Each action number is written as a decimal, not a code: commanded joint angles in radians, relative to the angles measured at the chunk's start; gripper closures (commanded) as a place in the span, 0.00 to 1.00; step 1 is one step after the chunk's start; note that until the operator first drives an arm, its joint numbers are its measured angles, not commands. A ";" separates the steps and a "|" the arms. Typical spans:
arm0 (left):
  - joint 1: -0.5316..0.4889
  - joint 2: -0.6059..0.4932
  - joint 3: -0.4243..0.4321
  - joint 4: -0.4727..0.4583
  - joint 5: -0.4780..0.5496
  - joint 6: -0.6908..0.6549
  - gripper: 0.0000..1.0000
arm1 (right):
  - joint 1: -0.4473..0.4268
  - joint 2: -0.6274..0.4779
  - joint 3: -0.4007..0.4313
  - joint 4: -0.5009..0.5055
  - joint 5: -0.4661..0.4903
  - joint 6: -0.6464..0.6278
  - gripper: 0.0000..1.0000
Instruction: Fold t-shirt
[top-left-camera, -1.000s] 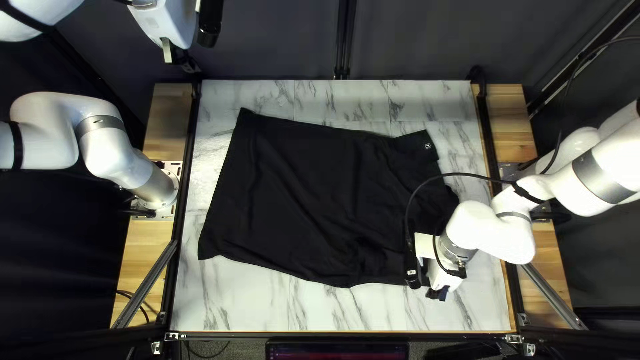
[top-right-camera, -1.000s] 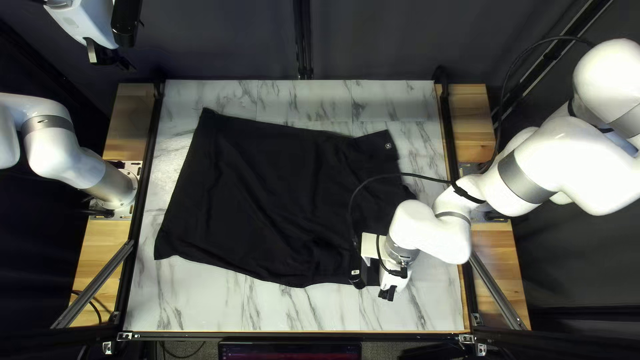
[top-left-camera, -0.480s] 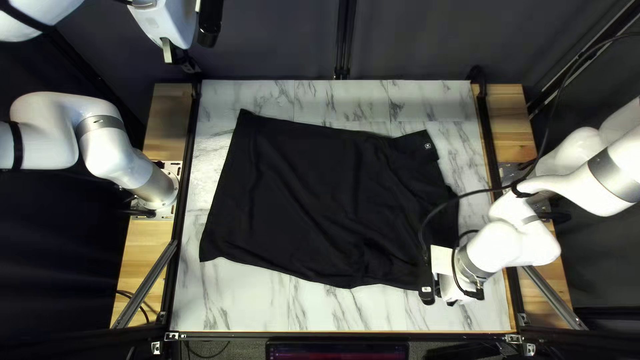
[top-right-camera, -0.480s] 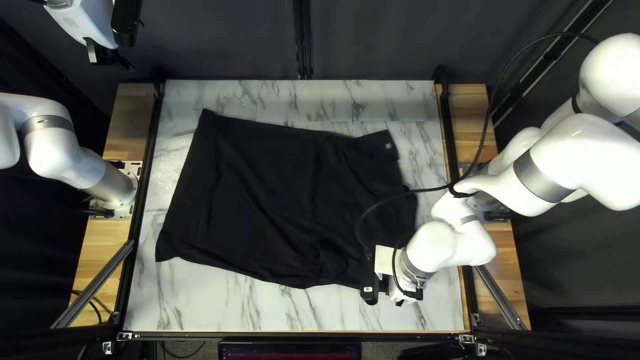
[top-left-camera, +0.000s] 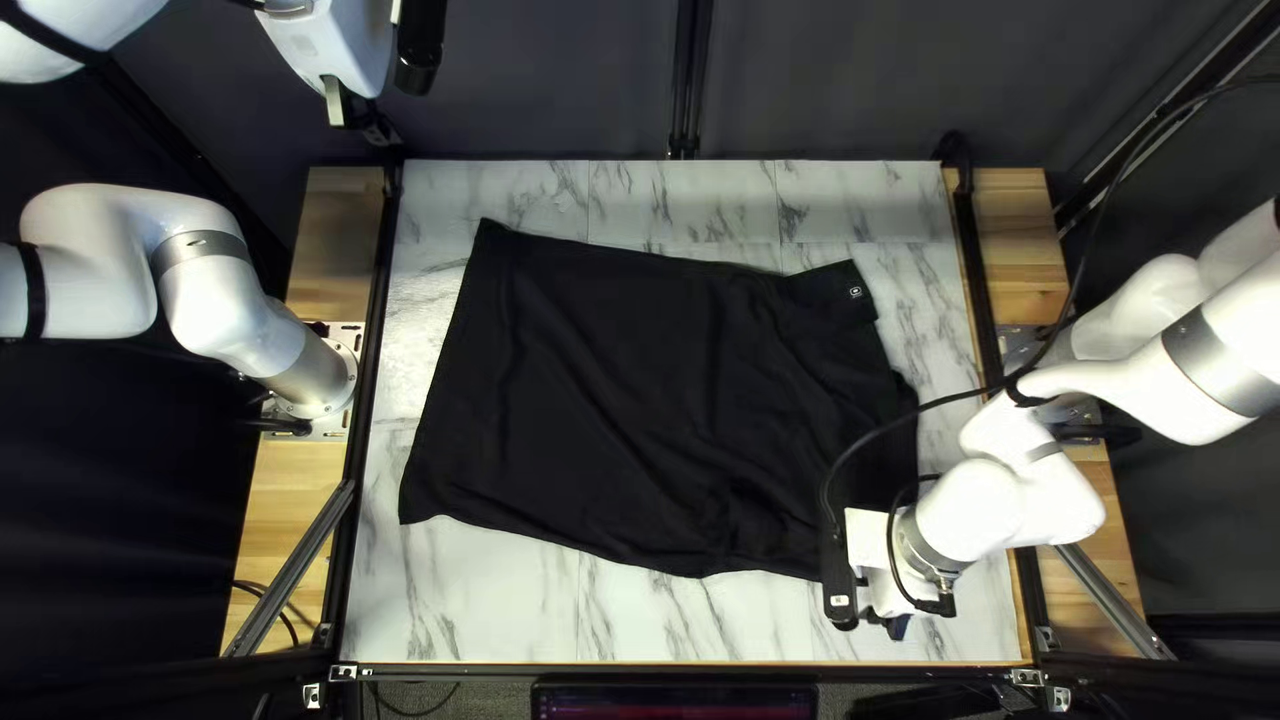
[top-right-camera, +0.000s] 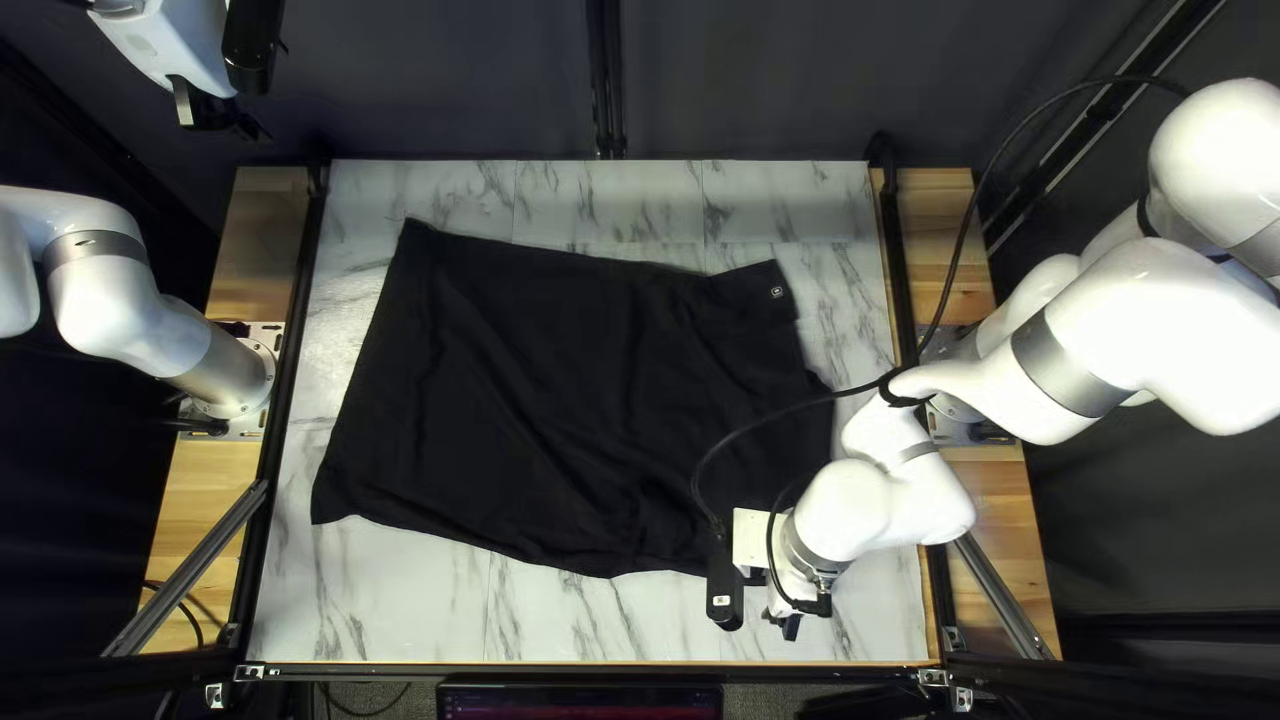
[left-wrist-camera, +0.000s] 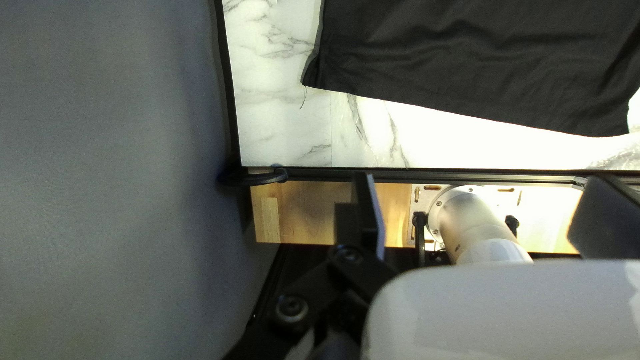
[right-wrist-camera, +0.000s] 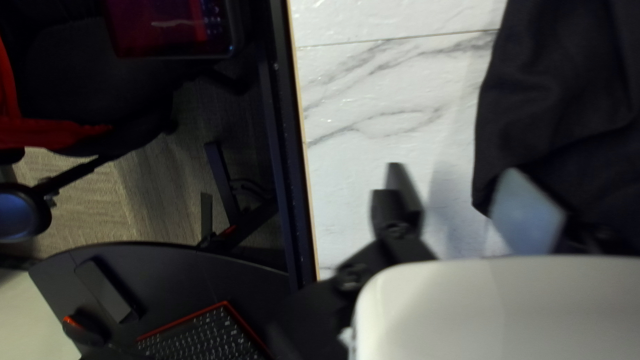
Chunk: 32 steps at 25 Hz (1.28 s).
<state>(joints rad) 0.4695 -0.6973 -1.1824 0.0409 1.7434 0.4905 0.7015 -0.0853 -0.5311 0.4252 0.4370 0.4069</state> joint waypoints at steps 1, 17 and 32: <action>0.000 0.000 0.000 0.000 0.000 0.000 0.00 | -0.072 -0.037 -0.017 -0.079 0.069 0.019 0.00; 0.000 0.000 0.000 0.000 0.000 0.000 0.00 | -0.132 0.367 -0.466 -0.546 0.193 0.476 0.00; 0.000 0.000 0.000 0.000 0.000 0.000 0.00 | -0.127 0.448 -0.594 -0.696 0.418 0.680 0.37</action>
<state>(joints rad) 0.4695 -0.6973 -1.1824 0.0409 1.7434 0.4905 0.5784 0.3594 -1.1220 -0.2666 0.8495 1.0838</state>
